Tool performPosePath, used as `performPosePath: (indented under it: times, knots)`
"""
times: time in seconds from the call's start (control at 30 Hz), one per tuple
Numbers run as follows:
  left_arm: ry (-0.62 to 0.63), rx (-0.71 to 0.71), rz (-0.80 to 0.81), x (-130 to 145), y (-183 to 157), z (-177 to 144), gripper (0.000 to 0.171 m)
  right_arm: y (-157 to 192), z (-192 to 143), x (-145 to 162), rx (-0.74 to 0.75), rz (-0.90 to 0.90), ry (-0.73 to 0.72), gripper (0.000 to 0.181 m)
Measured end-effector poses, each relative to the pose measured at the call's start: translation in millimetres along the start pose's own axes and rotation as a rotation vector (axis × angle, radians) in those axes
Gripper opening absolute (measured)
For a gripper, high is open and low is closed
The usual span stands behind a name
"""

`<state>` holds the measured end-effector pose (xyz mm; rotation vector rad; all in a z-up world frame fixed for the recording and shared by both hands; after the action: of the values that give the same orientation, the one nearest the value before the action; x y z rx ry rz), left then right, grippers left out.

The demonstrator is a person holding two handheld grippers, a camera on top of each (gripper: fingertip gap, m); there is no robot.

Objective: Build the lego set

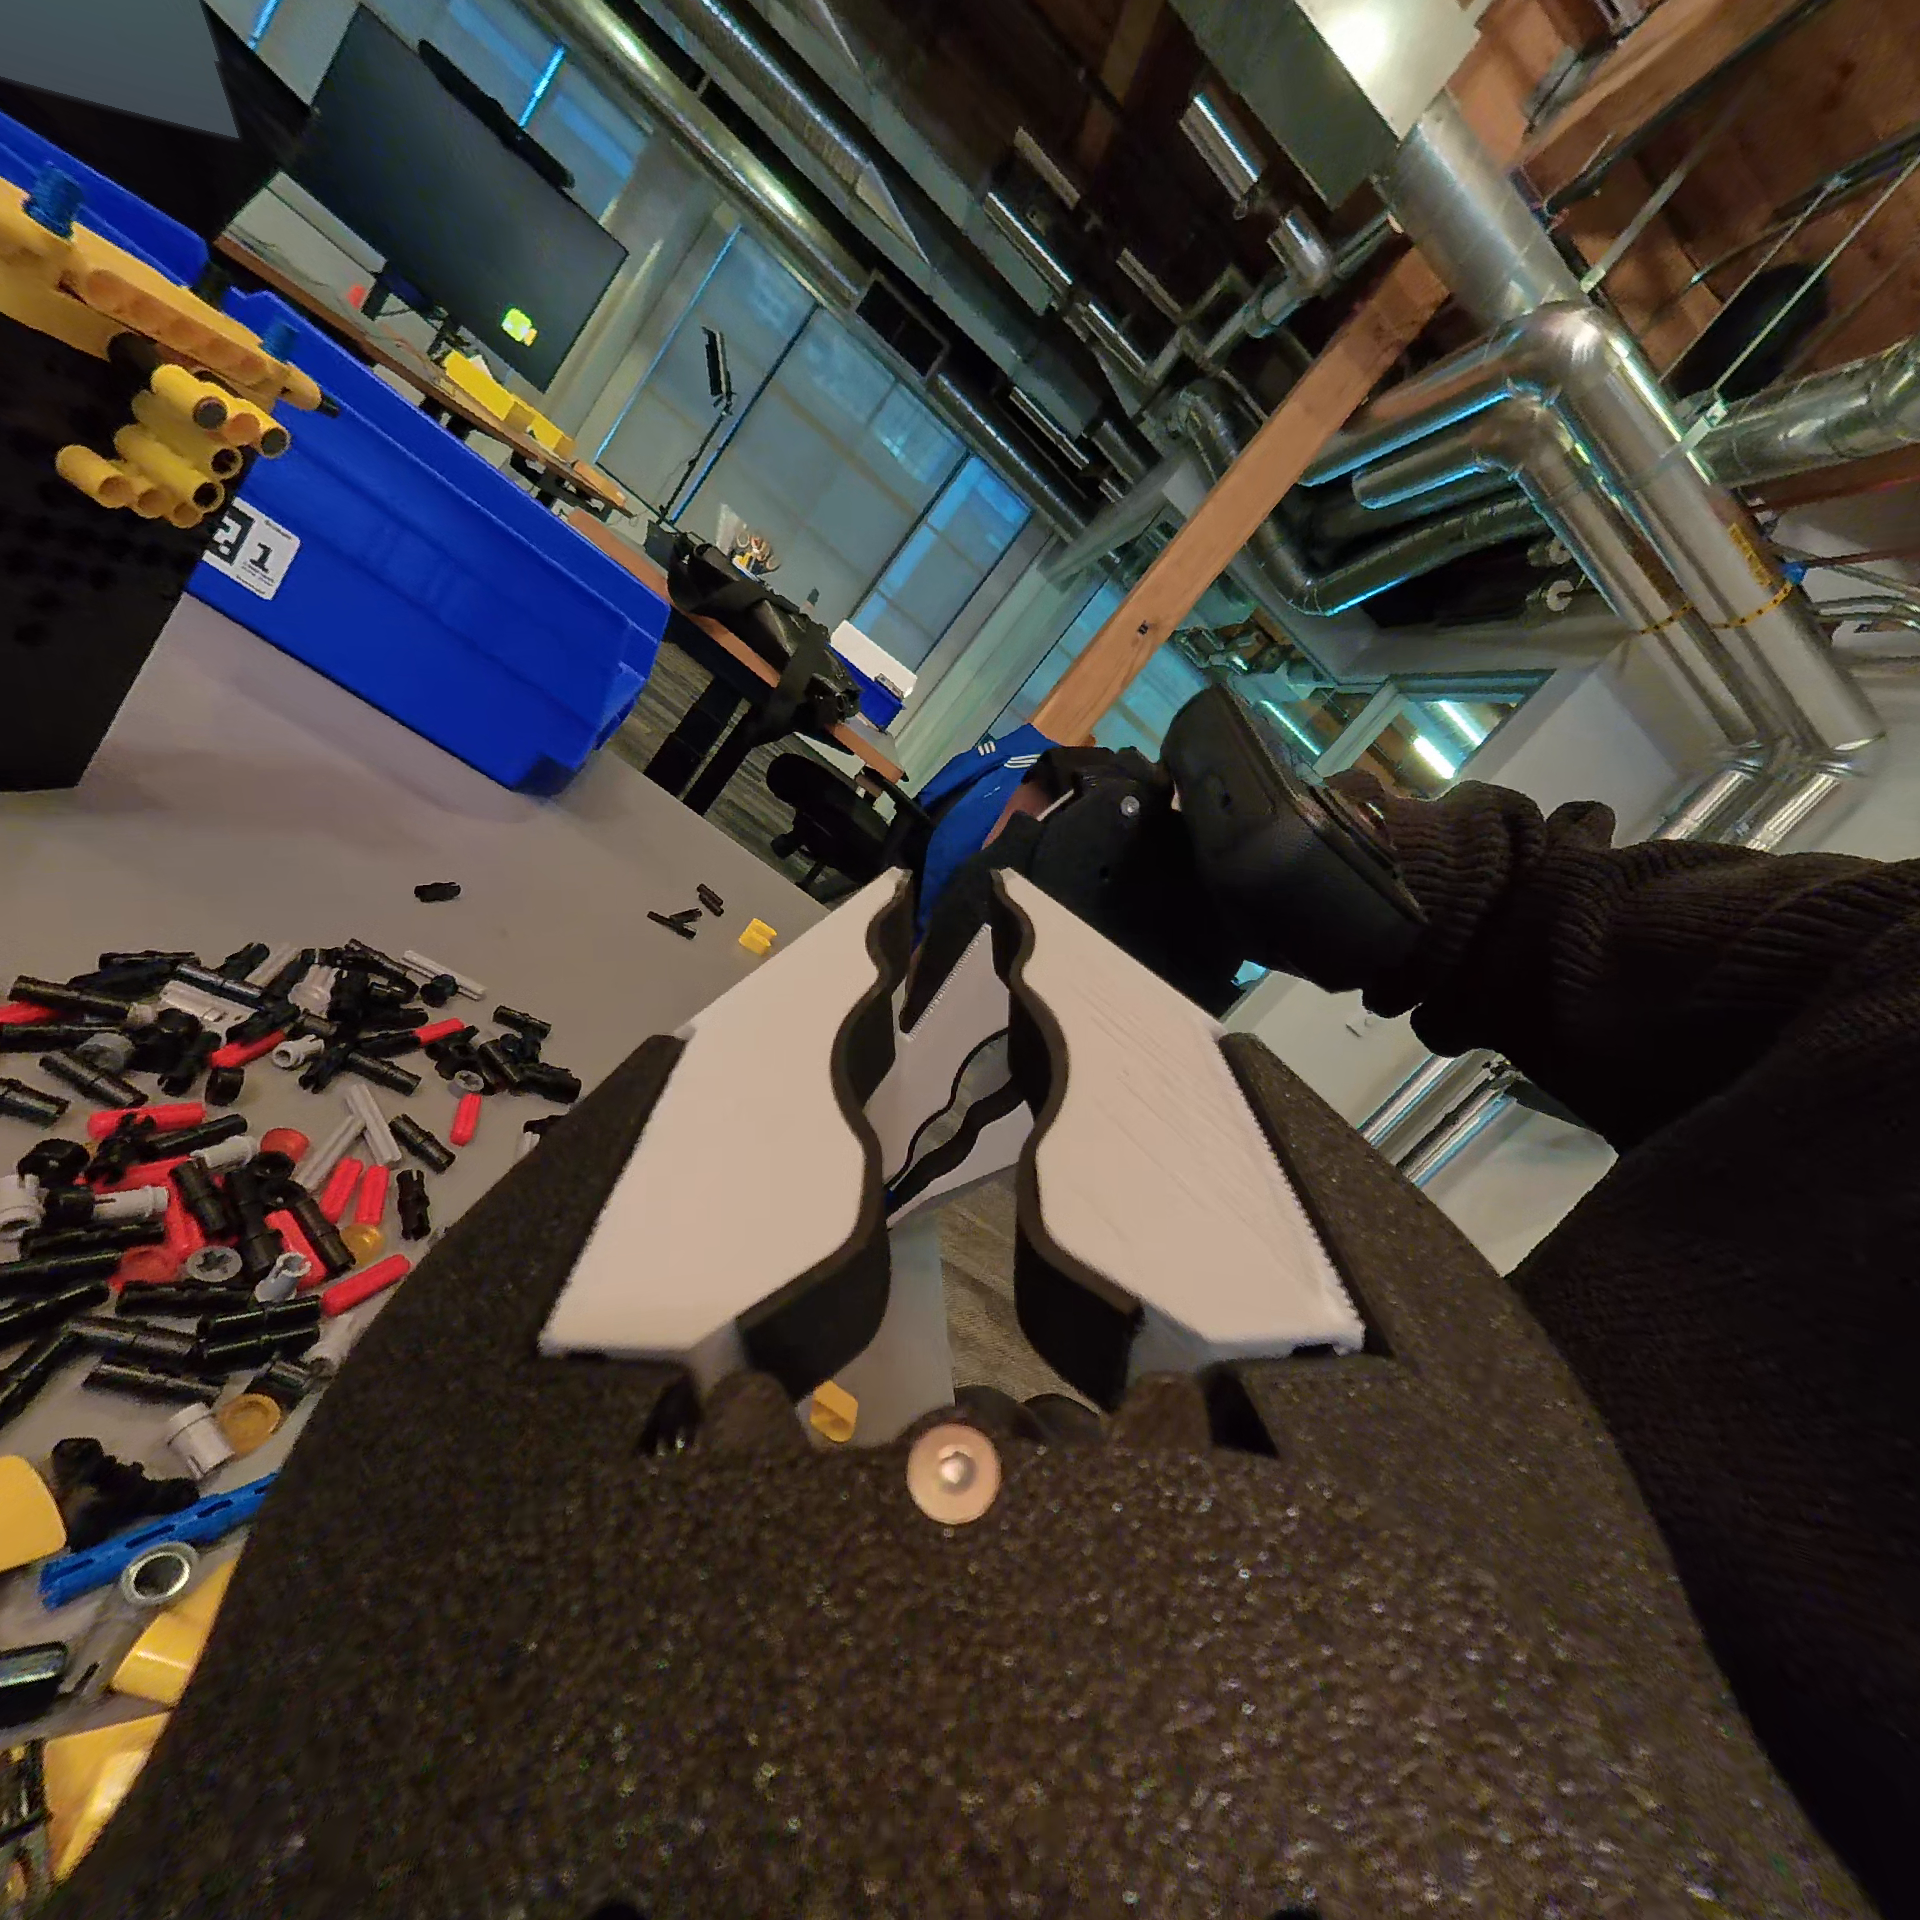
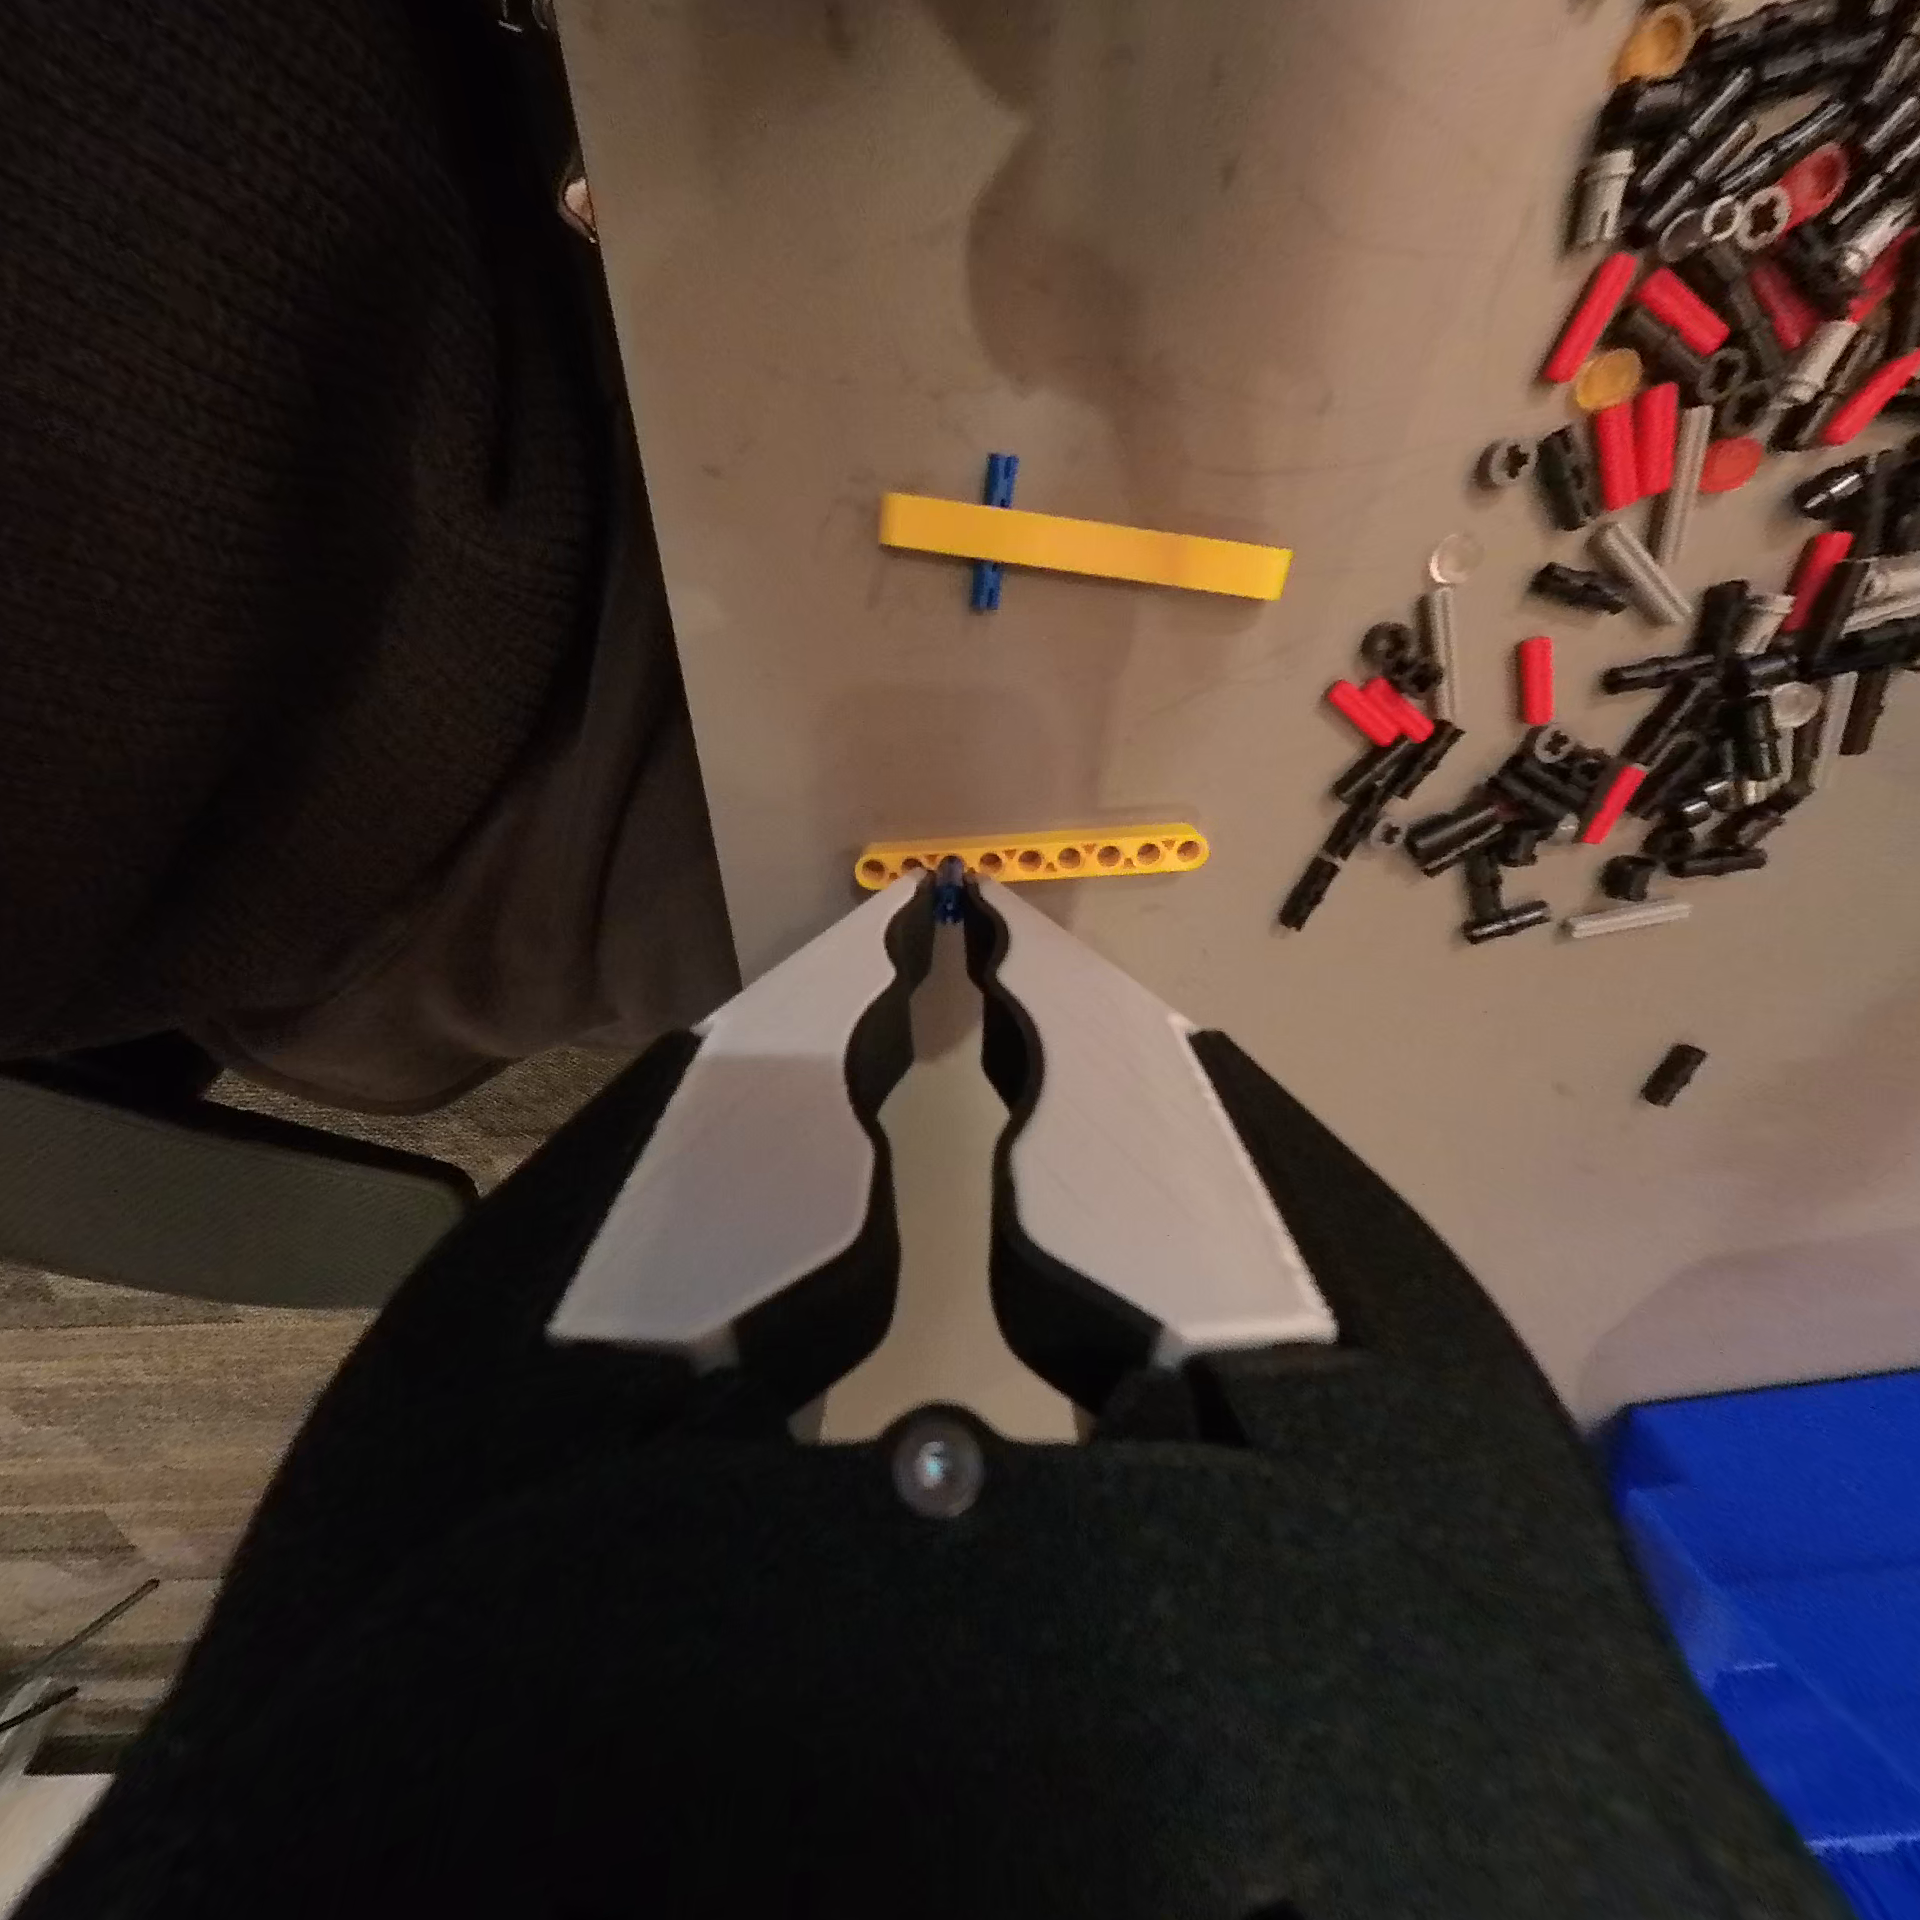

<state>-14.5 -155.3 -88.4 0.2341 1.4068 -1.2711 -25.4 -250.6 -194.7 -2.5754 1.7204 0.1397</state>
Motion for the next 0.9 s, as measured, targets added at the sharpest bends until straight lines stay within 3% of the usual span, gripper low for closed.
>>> performPosePath:
  times: [0.53,0.9]
  knots:
    - [-0.007,0.002,-0.017,-0.9,1.0,-0.7,0.014,-1.6,0.6,1.6,-0.047,0.171,-0.049,0.005]
    - [-0.010,0.002,-0.023,-1.4,1.4,-1.2,0.014,-0.6,0.8,0.8,0.031,0.058,-0.013,0.004]
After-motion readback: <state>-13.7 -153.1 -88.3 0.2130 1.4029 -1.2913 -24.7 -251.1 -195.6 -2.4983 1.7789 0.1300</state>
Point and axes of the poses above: each gripper's, where its closed fingertips meet, z out along the fingers, x out of its underside, y = z × x across the jaws, the point moved 1 cm from there along -z, back along the fingers, and after that the axes turned 7 degrees about z, right-handed, at the moved point
